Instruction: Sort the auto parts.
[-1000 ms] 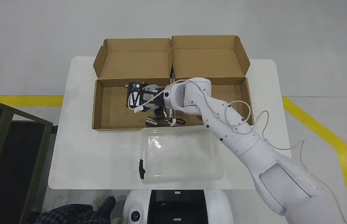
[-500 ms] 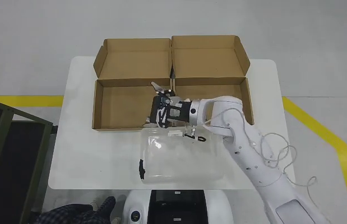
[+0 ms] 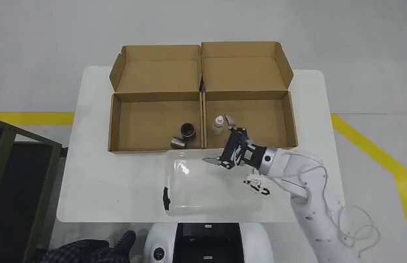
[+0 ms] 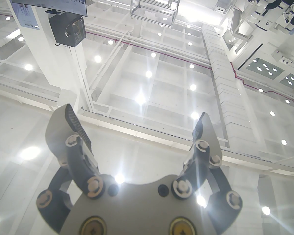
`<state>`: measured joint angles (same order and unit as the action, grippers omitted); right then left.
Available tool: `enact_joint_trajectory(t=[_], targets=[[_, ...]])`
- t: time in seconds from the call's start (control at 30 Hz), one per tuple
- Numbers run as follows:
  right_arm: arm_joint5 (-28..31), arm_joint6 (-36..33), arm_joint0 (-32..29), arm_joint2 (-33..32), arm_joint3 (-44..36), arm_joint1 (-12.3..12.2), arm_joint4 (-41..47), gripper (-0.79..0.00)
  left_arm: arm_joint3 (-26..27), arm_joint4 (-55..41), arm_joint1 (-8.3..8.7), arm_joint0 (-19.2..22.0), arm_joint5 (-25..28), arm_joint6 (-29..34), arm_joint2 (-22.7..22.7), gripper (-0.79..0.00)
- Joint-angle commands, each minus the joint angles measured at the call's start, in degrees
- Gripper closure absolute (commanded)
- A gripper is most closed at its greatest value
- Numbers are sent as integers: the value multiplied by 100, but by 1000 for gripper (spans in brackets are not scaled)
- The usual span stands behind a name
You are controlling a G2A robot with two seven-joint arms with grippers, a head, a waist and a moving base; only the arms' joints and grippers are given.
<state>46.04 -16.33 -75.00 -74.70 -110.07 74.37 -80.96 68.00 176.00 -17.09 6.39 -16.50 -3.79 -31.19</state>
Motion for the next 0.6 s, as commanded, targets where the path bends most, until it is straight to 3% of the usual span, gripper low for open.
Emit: enact_joint_trajectory(t=[0.0,0.2,0.57], targets=[[18,41,-251,-278,-168,-50,-56,-785,0,0,0,0,0,0,0,-785],[-27,325,-872,-1047,-379,-176,-106,-785,0,0,0,0,0,0,0,-785],[-818,1345,-1723,-1986,-408,-286,-461,-785,0,0,0,0,0,0,0,-785]])
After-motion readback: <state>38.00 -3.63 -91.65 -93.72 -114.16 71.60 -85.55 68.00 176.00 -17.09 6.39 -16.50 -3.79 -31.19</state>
